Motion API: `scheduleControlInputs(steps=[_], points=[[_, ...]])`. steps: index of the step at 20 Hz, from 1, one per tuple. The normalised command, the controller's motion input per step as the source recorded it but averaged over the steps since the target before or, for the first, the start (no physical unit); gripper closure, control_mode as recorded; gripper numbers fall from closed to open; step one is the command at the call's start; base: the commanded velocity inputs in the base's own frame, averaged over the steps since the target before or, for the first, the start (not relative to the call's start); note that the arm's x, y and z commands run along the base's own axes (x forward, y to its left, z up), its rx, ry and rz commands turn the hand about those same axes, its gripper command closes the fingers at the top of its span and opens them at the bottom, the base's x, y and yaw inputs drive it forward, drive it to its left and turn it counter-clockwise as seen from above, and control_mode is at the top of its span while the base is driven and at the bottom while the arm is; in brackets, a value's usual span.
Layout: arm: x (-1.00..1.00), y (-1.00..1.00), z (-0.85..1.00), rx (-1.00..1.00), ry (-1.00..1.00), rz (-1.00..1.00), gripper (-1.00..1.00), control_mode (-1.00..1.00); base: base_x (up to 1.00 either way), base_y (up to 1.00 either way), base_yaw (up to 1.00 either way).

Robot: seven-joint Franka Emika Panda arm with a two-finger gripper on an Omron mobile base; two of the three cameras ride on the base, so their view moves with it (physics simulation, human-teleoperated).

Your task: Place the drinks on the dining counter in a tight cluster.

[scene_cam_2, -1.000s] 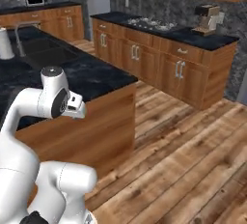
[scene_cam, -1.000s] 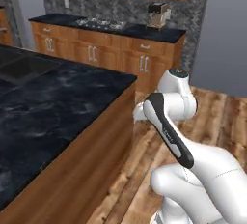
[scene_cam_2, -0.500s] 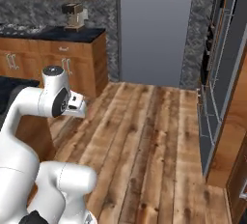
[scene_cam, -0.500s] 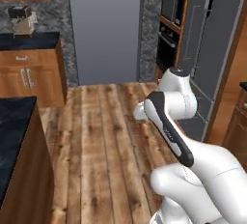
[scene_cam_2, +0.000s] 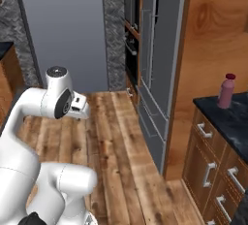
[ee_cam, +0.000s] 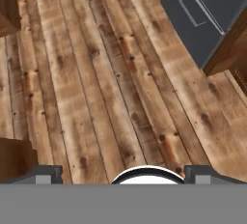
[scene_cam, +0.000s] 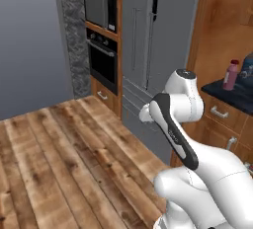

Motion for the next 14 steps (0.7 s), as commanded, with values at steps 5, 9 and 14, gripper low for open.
scheduleControlInputs(steps=[5, 9, 14], points=[[0.0, 0.0, 0.0, 0.0, 0.0, 0.0, -1.0, 1.0, 1.0, 0.28, -0.64], [0.0, 0.0, 0.0, 0.0, 0.0, 0.0, -1.0, 1.0, 0.94, 0.14, -0.65], [0.0, 0.0, 0.0, 0.0, 0.0, 0.0, -1.0, 1.0, 0.35, -0.14, -0.79]])
